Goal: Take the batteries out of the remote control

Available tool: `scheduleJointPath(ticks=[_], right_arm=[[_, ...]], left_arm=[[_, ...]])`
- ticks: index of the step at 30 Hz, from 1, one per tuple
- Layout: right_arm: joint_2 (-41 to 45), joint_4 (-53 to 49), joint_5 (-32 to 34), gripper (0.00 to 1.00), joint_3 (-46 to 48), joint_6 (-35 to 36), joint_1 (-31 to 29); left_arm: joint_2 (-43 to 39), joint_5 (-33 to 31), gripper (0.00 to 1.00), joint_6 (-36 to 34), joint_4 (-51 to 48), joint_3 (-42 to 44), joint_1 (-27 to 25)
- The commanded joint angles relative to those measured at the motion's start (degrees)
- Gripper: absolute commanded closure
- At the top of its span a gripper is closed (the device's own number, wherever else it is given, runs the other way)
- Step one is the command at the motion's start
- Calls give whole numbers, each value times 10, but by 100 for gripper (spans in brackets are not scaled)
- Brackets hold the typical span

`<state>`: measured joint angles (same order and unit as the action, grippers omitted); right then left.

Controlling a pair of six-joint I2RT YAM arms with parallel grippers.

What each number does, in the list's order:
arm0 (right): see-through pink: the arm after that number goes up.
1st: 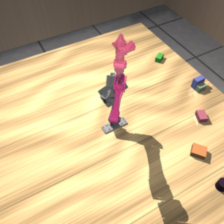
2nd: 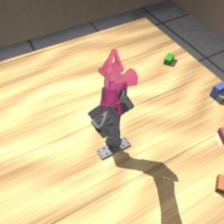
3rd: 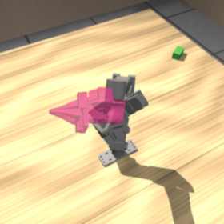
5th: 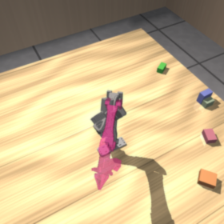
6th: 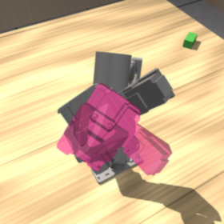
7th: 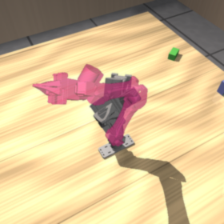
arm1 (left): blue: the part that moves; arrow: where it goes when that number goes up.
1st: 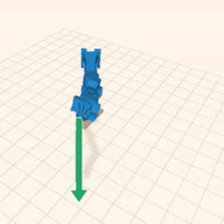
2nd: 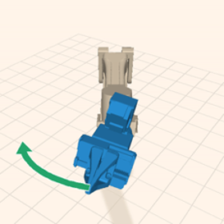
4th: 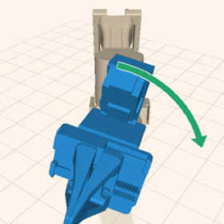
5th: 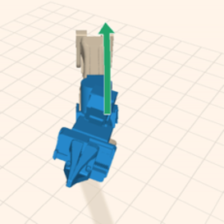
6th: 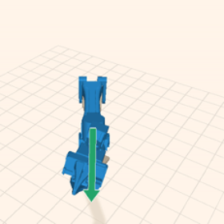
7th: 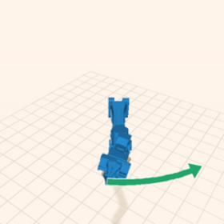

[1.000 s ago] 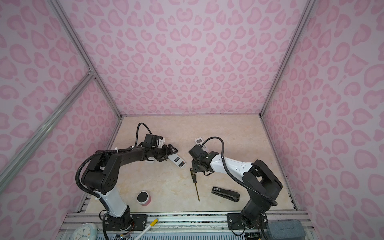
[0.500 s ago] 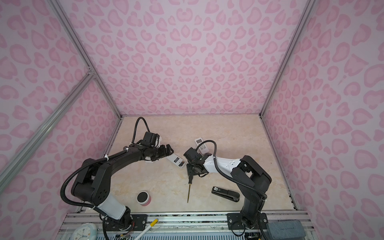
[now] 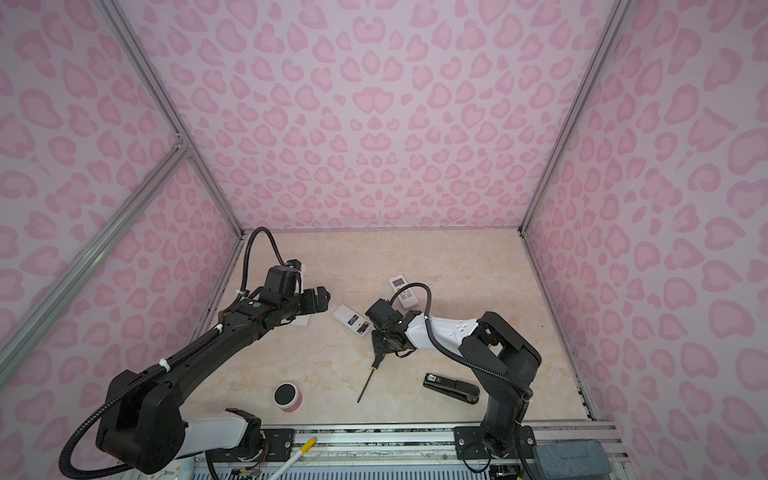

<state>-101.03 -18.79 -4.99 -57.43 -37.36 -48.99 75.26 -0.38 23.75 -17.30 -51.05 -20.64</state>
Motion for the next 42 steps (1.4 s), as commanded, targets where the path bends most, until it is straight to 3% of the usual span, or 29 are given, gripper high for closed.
scheduleJointPath(ticks=[1, 5, 13, 25, 30, 37, 42], right_arm=[[-2, 9, -13, 52, 2, -13, -3], [9, -7, 7, 42, -6, -19, -9], [59, -19, 22, 32, 9, -62, -26], [-2, -52, 36, 29, -15, -88, -50], [-32, -44, 35, 42, -36, -80, -49], [-45, -25, 24, 78, -32, -86, -47], [12, 16, 44, 88, 5, -105, -25]], left_arm=[[-15, 29, 3, -13, -10, 10, 2], [-35, 72, 3, -3, 10, 35, -1], [-82, 72, 0, 2, 4, 67, -3], [-143, 80, 2, 1, -6, 110, -5], [-150, 97, 5, 0, -2, 120, -5], [-156, 108, 7, -25, 2, 118, -22], [-173, 118, 7, -26, 22, 119, -36]])
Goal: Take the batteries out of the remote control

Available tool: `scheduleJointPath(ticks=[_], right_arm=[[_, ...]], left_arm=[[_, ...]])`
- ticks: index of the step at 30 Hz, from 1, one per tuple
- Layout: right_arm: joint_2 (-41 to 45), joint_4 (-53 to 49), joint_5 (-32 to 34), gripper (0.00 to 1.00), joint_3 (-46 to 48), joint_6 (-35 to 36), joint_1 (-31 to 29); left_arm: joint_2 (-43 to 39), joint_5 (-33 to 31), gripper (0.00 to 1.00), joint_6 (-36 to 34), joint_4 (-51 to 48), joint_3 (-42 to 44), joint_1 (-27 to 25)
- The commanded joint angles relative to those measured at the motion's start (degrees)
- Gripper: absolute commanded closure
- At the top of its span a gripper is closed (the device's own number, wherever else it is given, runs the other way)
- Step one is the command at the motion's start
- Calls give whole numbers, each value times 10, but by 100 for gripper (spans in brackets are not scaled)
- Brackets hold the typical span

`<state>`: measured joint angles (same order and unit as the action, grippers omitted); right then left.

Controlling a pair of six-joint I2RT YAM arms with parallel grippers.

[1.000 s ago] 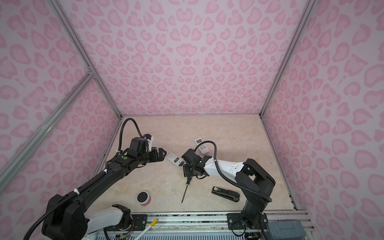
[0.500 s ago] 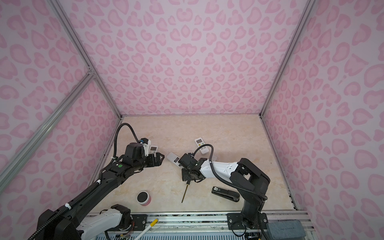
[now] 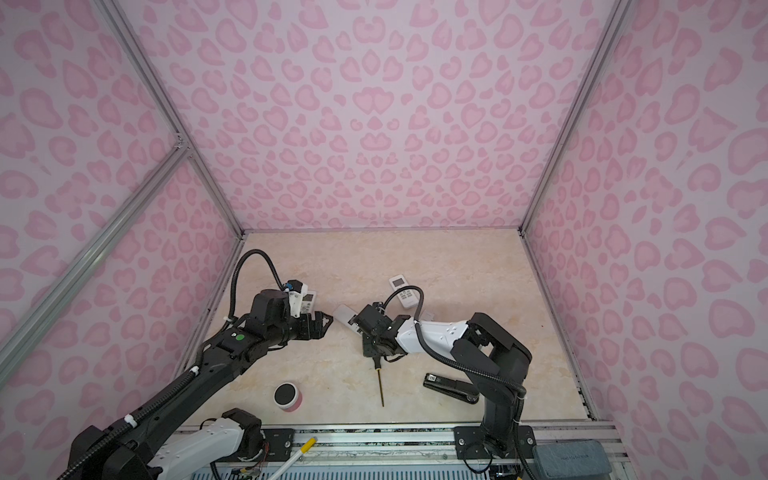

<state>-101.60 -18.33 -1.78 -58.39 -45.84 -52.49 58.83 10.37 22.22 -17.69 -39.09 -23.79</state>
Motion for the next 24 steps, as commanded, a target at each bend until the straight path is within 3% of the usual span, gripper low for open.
scheduleJointPath(ticks=[1, 6, 11, 18, 24], right_arm=[[34, 27, 14, 89, 24, -28, 17], [109, 101, 24, 91, 58, -49, 54], [162, 218, -38, 93, 77, -32, 101], [208, 281, -114, 96, 77, 19, 141], [252, 371, -176, 97, 112, 37, 158]], left_arm=[[-13, 11, 7, -9, 31, -1, -11], [-23, 1, 7, 2, 64, -5, -62], [-25, 6, 5, 1, 128, -3, -125], [23, 107, 6, 32, 178, -20, -130], [81, 202, 14, 74, 263, -18, -130]])
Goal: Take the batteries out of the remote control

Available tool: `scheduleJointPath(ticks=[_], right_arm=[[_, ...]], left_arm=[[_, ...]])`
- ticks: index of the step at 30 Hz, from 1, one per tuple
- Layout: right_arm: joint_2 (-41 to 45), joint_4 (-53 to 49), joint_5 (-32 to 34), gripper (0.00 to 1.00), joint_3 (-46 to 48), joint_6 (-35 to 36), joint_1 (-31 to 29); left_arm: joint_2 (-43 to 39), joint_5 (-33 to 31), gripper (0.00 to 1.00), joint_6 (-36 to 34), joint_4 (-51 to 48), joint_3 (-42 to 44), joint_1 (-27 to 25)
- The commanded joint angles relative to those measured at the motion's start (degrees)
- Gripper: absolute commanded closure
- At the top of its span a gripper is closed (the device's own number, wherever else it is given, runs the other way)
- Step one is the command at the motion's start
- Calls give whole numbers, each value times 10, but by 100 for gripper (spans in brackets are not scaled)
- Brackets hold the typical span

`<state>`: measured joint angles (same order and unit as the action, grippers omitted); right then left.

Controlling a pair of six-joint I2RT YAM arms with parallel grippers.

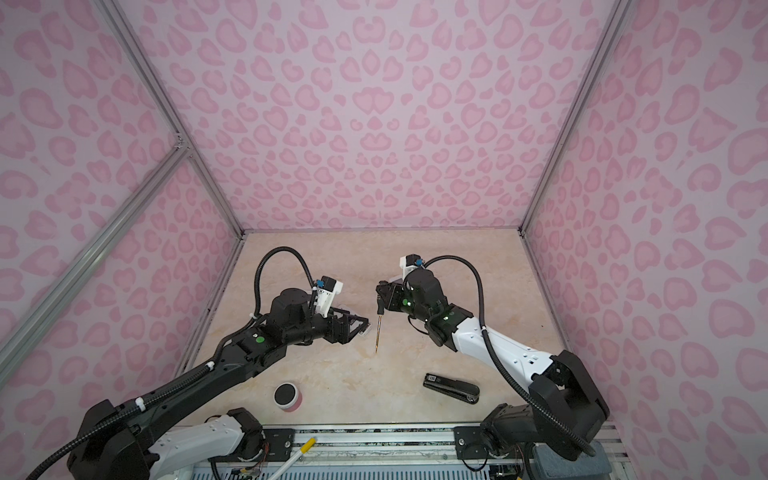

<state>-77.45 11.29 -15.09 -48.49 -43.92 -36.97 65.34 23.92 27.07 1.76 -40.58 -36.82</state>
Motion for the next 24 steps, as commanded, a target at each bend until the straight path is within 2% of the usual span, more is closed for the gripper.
scheduleJointPath(ticks=[1, 8, 19, 22, 24], right_arm=[[18, 93, -49, 97, 22, 17, 4], [43, 179, -89, 99, 50, -7, 27], [57, 209, -96, 100, 54, -45, 47], [58, 215, -98, 100, 55, -58, 52], [59, 219, -97, 100, 57, -67, 54]], left_arm=[[26, 77, 16, 33, 80, -5, 0], [75, 143, 27, 62, 152, -19, 0], [112, 156, 47, 93, 219, -10, -5], [117, 157, 58, 95, 224, -10, -7], [116, 153, 79, 93, 224, -8, -6]])
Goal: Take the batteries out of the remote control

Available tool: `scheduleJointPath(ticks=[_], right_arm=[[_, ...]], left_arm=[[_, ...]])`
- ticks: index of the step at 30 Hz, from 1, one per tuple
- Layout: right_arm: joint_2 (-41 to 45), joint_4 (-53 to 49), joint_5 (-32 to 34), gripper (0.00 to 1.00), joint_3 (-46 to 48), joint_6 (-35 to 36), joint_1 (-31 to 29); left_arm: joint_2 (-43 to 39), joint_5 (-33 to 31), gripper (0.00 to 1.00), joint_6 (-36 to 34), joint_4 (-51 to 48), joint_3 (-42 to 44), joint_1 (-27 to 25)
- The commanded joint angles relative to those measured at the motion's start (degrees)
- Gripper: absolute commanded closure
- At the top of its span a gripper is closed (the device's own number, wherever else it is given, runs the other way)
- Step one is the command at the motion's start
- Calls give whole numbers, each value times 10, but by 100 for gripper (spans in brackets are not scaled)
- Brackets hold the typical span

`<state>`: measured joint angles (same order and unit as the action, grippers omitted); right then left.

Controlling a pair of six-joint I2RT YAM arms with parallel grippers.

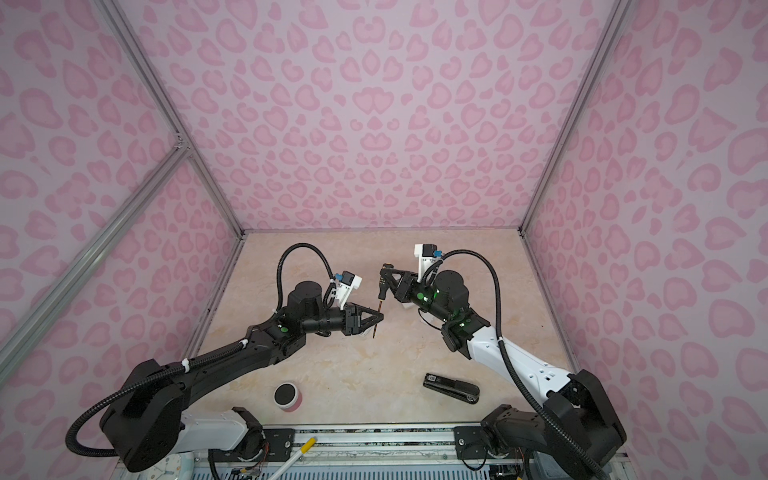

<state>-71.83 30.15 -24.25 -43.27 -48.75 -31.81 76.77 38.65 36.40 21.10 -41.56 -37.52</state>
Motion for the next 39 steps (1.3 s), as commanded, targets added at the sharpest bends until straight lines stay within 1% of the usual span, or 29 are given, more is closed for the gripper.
scheduleJointPath(ticks=[1, 2, 3, 4, 5, 6, 7, 8, 10, 12, 15, 19, 23, 28, 35, 39], right_arm=[[3, 32, -5, 100, 5, -23, 5], [3, 32, -5, 100, 5, -25, 4], [3, 30, -5, 99, 5, -29, 4], [3, 25, -6, 94, 3, -30, 4], [4, 17, -7, 84, 1, -32, 4], [4, 4, -7, 71, -3, -32, 4], [6, -18, -6, 55, -9, -31, 4], [8, -44, -4, 46, -16, -24, 4], [9, -99, 0, 36, -30, -9, 4], [6, -156, 3, 32, -49, 8, 3], [-6, -209, -1, 31, -72, 26, 2], [-29, -222, -20, 31, -92, 25, -2], [-54, -230, -40, 33, -118, 25, -8], [-75, -224, -51, 38, -136, 21, -20], [-100, -213, -61, 54, -155, 14, -30], [-109, -211, -62, 55, -163, 14, -35]], left_arm=[[0, 0, 87, -4, 29, 2, 0], [-3, -7, 93, -10, 24, 4, 1], [-6, -13, 96, -17, 17, 4, 0], [-9, -20, 96, -26, 8, 4, 1], [-13, -28, 96, -36, -2, 3, 0], [-16, -35, 96, -44, -10, 2, 0], [-19, -47, 96, -55, -25, -1, 1], [-23, -61, 96, -69, -42, -4, 0], [-30, -85, 96, -96, -78, -12, -1], [-36, -112, 96, -127, -124, -23, -3], [-40, -137, 96, -173, -181, -43, -4], [-46, -163, 96, -214, -231, -65, -5], [-55, -183, 96, -242, -258, -72, -8], [-64, -196, 96, -261, -280, -76, -9], [-79, -206, 96, -277, -298, -76, -10], [-82, -207, 96, -283, -306, -77, -10]])
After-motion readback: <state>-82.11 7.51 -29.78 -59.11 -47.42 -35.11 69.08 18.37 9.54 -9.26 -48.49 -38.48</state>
